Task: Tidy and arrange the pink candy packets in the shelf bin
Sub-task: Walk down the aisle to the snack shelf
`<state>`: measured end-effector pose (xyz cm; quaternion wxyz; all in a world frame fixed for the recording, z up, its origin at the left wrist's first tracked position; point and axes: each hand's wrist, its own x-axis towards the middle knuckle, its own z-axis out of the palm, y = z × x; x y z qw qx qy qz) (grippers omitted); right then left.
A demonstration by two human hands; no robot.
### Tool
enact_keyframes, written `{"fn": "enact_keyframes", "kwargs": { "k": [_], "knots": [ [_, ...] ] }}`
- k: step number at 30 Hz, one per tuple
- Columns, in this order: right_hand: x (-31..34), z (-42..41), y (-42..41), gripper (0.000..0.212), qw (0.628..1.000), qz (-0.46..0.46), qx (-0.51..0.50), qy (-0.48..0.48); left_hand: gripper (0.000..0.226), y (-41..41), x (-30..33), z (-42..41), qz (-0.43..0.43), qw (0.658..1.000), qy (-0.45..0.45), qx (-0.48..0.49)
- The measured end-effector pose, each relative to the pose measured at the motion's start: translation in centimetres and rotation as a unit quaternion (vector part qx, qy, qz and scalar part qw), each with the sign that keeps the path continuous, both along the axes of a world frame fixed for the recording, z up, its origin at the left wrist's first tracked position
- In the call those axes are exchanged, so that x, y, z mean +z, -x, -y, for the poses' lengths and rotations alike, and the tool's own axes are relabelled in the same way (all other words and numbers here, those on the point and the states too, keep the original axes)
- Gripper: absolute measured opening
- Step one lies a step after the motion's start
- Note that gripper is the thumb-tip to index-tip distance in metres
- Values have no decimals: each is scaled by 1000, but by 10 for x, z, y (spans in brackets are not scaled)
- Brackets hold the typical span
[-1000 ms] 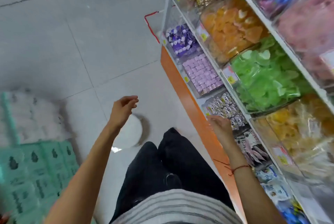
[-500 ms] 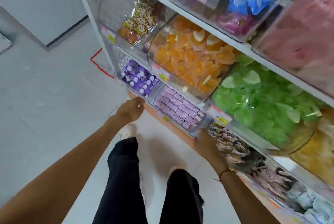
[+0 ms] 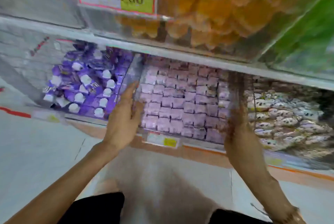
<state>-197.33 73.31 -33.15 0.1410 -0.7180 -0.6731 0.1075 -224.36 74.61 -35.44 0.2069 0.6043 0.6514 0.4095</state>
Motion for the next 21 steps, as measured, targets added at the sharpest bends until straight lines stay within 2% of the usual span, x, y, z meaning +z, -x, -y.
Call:
{"fn": "enact_keyframes", "kwargs": {
  "k": [2, 6, 10, 13, 16, 21],
  "knots": [
    [-8, 3, -3, 75, 998, 48, 16, -36, 53, 3, -12, 0, -15, 999, -40, -19],
    [-17, 6, -6, 60, 991, 93, 29, -87, 57, 13, -23, -6, -47, 996, -58, -40],
    [-17, 8, -7, 47, 987, 90, 44, -125, 51, 11, -17, -6, 20, 998, -51, -39],
    [-16, 11, -3, 39, 986, 90, 34, -138, 41, 2, -16, 7, 22, 997, -77, 3],
    [-11, 14, -1, 41, 989, 78, 20, -126, 35, -3, -9, 22, 18, 998, -54, 38],
    [1, 14, -5, 32, 993, 27, 52, -99, 29, -9, 3, 32, -13, 998, 17, 60]
  ]
}}
